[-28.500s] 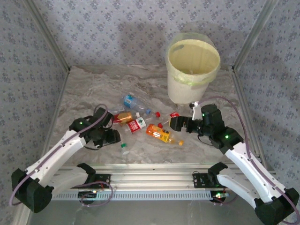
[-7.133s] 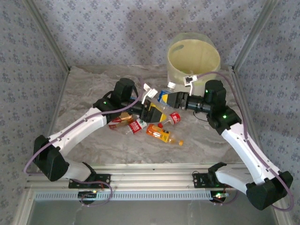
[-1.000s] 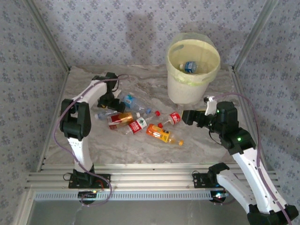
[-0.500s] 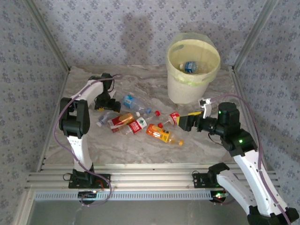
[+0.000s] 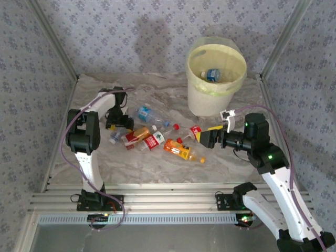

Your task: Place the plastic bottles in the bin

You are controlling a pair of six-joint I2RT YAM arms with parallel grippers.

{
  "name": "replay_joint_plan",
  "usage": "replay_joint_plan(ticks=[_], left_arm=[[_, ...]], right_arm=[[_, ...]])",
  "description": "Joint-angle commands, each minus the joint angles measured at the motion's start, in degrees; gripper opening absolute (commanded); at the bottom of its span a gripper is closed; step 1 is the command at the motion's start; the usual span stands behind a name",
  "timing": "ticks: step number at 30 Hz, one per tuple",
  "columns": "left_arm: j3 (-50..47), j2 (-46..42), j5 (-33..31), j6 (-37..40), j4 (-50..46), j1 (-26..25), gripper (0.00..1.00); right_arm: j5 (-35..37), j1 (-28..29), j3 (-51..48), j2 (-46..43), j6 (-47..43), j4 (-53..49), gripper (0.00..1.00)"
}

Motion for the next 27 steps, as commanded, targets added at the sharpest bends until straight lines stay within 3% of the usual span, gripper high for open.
replay_joint_plan(ticks=[1,8,19,23,27], left_arm=[[-3.5,-2.5,-0.5,-1.8,-1.5,-0.8,0.83],[-6.8,-4.9,-0.7,-2.7,-0.2,-1.3,0.78],[-6.7,-9.5,-0.1,-2.2,1.9,-2.2,0.59],[-6.7,-14.0,5.4,-1.0,4.8,-2.4,0.56],[-5.9,-19.3,17.1,-0.3,8.7,-2.5,0.57]], right_arm=[[-0.3,0.3,2.0,-0.7,0.1,-1.7,1.00],[-0.1,0.3,2.0,-0.2,0.1,-1.1,1.00],[0.4,0.3,1.6,-0.1,0.6,-1.0,1.00],[2.3,0.2,1.2,0.3,1.4,-1.0,1.00],[2.7,0.2,0.3,0.7,3.8,1.4,1.00]])
